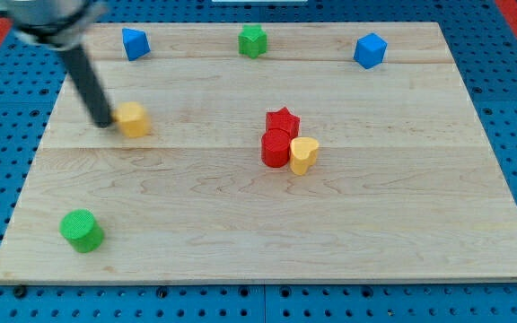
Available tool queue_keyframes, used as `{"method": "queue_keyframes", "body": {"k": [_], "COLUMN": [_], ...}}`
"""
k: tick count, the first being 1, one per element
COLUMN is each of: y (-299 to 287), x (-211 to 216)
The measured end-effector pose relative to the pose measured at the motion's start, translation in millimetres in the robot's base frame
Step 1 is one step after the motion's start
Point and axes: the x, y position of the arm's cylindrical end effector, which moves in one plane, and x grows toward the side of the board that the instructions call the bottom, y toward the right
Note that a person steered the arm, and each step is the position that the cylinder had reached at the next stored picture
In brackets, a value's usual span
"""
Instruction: Push the blue triangle to the left of the green star
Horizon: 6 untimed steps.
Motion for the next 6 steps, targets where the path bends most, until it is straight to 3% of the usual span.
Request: {"method": "queue_keyframes", "body": {"k": [1,2,3,4,5,6], "y": [115,85,-18,14,-15,-105], "x": [28,23,-17,-97,-121,-129]}}
